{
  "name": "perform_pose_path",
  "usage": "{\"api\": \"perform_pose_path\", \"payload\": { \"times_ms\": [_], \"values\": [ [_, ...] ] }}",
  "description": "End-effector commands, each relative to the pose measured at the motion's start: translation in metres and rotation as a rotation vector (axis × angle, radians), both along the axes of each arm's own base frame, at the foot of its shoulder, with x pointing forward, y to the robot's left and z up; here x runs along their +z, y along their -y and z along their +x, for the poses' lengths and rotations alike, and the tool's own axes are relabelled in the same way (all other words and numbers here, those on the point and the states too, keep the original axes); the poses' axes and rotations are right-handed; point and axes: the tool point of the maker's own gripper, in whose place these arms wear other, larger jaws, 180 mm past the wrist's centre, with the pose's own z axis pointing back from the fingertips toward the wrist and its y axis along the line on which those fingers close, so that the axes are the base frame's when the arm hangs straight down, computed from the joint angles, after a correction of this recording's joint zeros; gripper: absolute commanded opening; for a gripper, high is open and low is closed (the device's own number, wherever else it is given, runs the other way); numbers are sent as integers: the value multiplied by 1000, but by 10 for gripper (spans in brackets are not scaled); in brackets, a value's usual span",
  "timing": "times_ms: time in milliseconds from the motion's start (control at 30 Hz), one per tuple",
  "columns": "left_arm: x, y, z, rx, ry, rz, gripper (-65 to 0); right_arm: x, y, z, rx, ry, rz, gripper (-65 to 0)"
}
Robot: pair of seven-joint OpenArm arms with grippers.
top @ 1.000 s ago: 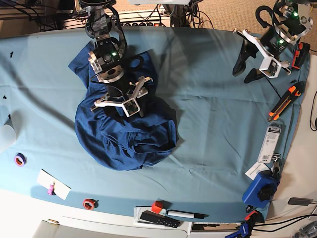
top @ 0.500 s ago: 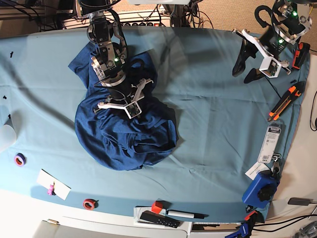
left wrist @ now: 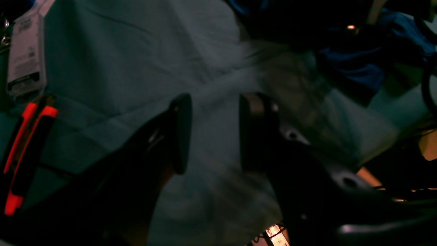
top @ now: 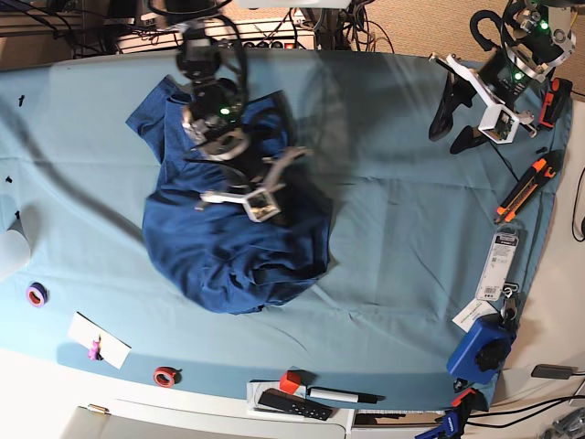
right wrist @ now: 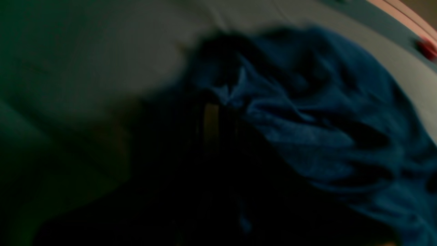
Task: Layout the t-shirt on the table in an organized manner, then fold the t-shirt properly
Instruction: 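Lift the t-shirt with the right gripper and drag it across the table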
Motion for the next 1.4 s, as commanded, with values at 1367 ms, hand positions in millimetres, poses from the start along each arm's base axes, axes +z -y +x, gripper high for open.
{"api": "perform_pose_path", "payload": {
  "times_ms": [1367],
  "values": [
    [7,-5,7,123,25,-56,-409,342,-47,114,54,653,177,-650]
  ]
}}
